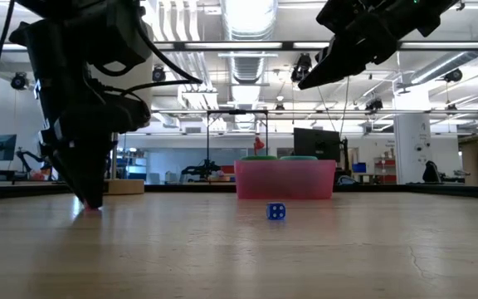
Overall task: Pick & Place Dice
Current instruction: Put the small red dice into the red container
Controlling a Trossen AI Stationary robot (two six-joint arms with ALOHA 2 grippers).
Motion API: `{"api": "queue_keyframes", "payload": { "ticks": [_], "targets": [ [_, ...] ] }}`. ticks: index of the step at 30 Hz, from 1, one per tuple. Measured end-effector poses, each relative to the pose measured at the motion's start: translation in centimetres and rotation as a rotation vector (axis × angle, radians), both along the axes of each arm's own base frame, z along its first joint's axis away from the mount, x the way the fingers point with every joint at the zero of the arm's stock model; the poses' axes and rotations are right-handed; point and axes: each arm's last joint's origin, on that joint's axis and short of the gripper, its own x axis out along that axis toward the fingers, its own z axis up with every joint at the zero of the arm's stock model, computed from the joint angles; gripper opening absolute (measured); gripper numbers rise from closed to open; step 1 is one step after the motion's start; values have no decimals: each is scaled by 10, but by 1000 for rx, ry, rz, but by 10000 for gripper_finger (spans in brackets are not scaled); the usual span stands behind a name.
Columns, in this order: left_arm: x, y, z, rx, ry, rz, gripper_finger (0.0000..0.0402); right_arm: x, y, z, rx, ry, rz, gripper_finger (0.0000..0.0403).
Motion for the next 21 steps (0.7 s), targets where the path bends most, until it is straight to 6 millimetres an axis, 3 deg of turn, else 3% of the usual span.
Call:
{"api": "queue_keyframes", "payload": {
  "ticks": [5,9,16,21],
  "targets": [
    [0,0,0,0,1,0,76,0,0,0,0,0,0,74],
    [0,0,0,0,2,0,47,0,0,0,0,0,0,81],
    [1,0,2,15,-1,-14,55,0,0,0,0,-1,0,89],
    [13,-1,14,36,-51,-57,54,0,0,0,0,-1,0,84]
  ]
}}
